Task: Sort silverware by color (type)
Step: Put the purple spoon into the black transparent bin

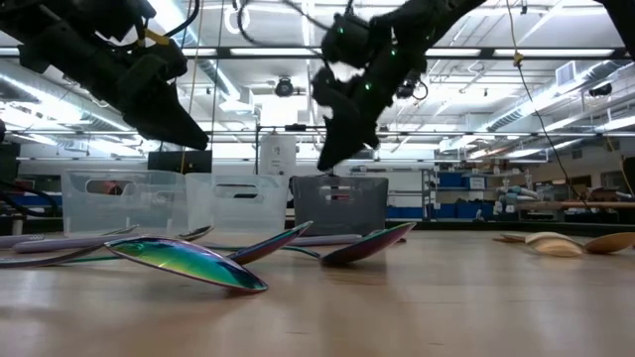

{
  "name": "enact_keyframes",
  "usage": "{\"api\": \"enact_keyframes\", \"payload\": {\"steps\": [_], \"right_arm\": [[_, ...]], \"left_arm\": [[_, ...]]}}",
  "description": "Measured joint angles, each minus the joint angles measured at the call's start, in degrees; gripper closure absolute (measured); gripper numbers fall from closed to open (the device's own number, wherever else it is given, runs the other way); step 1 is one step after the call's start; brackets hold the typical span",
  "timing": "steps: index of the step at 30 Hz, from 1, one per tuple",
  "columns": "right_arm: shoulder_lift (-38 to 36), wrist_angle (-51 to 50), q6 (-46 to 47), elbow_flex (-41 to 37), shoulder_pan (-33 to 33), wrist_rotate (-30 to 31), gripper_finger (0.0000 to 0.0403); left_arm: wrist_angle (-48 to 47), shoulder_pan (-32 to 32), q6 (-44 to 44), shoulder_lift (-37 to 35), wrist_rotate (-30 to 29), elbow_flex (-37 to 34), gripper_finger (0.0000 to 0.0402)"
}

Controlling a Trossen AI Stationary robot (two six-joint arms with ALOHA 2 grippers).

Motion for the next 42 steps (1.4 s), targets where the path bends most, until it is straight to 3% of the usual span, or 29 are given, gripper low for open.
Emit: {"api": "enact_keyframes", "payload": {"steps": [6,10,14,25,34,42], "right_arm": [[0.2,2.6,-17.8,-0.3,5.1,-7.8,0.0332],[0.6,0.0,-22.7,-0.8,7.6,-5.3,0.0328],[0.5,-2.6,-22.7,-0.7,9.1,-4.6,0.0309],[3.9,-13.4,-16.8,1.2,11.0,-4.4,0.0208],[13.3,-22.5,-19.9,9.0,11.6,-3.2,0.0221],[15.5,-28.4,-23.4,11.1,10.6,-3.0,0.0244]], "left_arm": [[-1.4,-0.1,-0.3,0.0,0.1,0.0,0.023],[-1.4,-0.1,-0.3,0.0,0.1,0.0,0.023],[-1.3,-0.1,-0.3,0.0,0.1,0.0,0.023],[1.4,-0.1,-0.2,0.0,0.1,0.0,0.023],[0.7,-0.1,-0.3,0.0,0.2,0.0,0.023],[0.1,-0.1,-0.3,0.0,0.6,0.0,0.023]]}}
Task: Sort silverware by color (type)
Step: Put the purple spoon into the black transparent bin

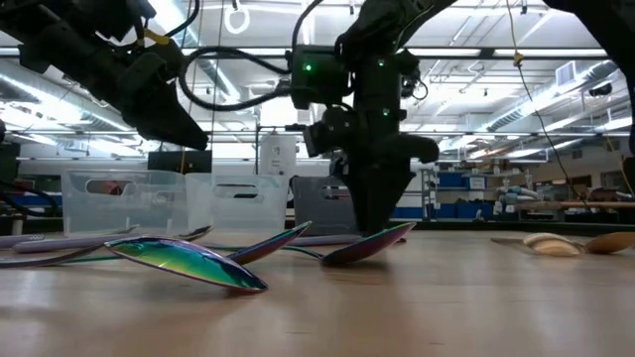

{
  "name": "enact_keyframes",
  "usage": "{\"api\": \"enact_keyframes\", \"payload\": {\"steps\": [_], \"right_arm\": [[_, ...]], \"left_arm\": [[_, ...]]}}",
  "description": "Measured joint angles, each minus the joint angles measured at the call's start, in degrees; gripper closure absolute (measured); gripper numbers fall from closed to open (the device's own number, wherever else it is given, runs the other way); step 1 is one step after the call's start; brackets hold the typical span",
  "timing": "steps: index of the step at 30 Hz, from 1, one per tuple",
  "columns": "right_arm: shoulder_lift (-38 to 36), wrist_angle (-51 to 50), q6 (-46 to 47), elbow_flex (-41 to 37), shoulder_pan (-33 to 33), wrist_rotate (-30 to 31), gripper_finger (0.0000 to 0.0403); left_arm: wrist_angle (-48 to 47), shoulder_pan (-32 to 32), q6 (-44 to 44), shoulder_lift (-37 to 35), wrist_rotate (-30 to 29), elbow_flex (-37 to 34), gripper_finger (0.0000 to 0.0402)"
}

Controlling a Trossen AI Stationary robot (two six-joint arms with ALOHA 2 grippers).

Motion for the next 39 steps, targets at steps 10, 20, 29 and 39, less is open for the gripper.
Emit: {"api": "enact_keyframes", "payload": {"steps": [10,20,29,39], "right_arm": [[1.0,-0.7,-2.9,-0.9,0.5,3.5,0.031],[1.1,-1.5,-3.9,-1.0,1.9,0.4,0.039],[0.8,-2.8,-2.8,0.2,2.1,3.9,0.0388],[0.6,-2.9,-2.3,2.0,2.1,4.0,0.0393]], "left_arm": [[0.0,0.0,0.0,0.0,0.1,0.0,0.023],[0.0,0.0,0.0,0.0,0.1,0.0,0.023],[0.1,0.0,0.0,0.0,0.0,0.0,0.023],[-0.2,0.0,0.0,0.0,0.0,0.0,0.023]]}}
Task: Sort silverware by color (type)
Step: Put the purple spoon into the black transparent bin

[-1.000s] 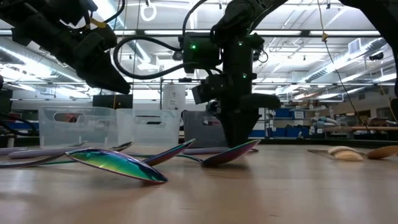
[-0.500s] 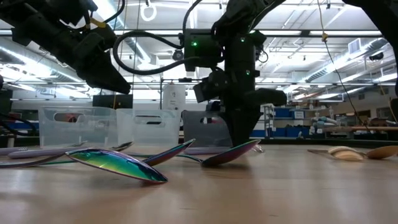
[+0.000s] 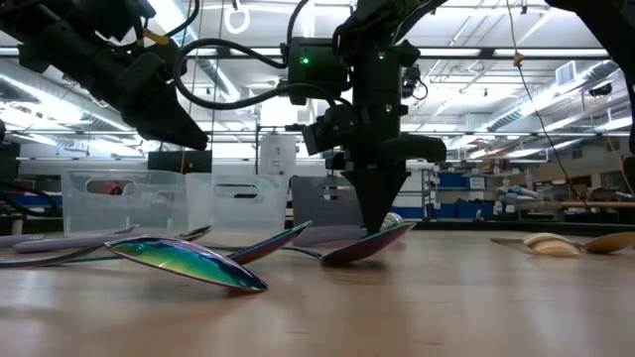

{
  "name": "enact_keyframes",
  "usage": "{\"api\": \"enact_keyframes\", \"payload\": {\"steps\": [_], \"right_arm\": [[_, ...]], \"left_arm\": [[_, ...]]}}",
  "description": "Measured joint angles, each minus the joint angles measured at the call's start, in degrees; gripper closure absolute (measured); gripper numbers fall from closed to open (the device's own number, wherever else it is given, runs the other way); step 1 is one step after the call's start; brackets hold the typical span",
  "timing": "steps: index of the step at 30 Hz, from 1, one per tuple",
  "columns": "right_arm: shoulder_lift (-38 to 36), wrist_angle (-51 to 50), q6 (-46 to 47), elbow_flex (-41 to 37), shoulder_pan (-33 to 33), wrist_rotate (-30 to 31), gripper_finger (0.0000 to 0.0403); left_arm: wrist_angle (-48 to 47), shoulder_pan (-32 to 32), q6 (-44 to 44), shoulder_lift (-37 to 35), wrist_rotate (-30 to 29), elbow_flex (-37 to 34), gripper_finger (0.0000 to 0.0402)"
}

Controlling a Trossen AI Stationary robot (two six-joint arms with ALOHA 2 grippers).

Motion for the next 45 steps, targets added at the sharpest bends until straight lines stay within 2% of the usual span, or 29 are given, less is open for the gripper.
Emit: {"api": "enact_keyframes", "payload": {"steps": [29,38,45], "right_arm": [[-2.1,0.0,2.4,0.2,0.1,-1.3,0.0402],[-5.4,0.3,6.1,0.2,-0.8,-5.1,0.0402],[-10.3,1.9,10.5,0.2,-3.8,-5.7,0.04]], "left_arm": [[-0.1,0.0,0.0,0.0,0.0,0.0,0.023],[-0.1,0.0,0.1,0.0,0.0,0.0,0.023],[-0.1,0.0,0.1,0.0,0.0,0.0,0.023]]}}
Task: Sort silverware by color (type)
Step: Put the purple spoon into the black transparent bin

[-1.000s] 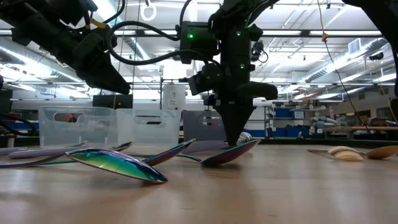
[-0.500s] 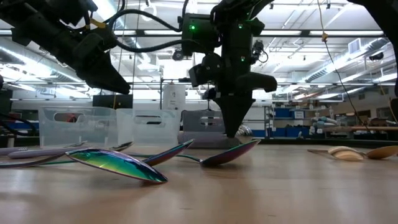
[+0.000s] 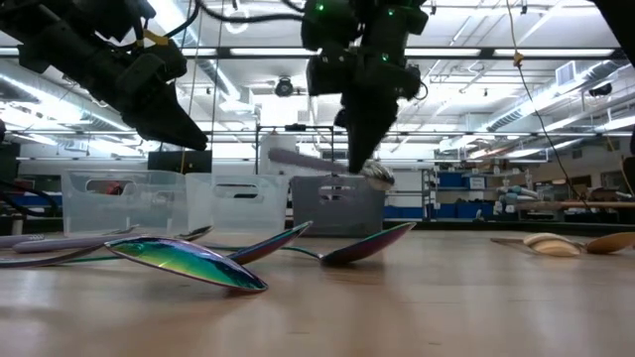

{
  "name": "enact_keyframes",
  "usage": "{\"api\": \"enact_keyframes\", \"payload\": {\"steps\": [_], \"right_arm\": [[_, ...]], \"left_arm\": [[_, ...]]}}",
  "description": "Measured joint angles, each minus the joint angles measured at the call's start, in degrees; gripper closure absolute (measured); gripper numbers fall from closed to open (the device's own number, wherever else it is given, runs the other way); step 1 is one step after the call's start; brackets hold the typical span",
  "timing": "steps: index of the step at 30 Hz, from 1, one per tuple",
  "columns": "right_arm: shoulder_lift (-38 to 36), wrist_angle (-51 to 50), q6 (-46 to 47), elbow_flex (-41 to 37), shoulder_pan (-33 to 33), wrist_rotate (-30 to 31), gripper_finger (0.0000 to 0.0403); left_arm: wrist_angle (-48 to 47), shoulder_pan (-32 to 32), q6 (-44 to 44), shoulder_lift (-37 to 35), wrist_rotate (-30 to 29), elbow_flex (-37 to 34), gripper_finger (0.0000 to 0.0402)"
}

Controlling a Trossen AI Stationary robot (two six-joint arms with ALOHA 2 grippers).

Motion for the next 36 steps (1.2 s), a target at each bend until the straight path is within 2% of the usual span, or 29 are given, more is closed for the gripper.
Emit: {"api": "enact_keyframes", "payload": {"steps": [11,17,28,36], "right_arm": [[-4.4,10.4,14.3,0.0,-7.9,-1.0,0.04],[-3.9,13.0,20.0,-0.2,-11.0,5.1,0.0399],[-3.9,24.6,30.6,-7.6,-12.0,8.4,0.04],[-3.8,23.0,40.3,-9.2,-11.7,11.8,0.04]], "left_arm": [[-0.2,0.0,0.0,0.0,0.0,0.0,0.023],[-1.0,0.0,-0.1,0.0,0.0,0.0,0.023],[-1.5,0.0,0.0,0.0,0.0,0.0,0.023],[-2.0,0.0,0.0,0.0,0.1,0.0,0.023]]}}
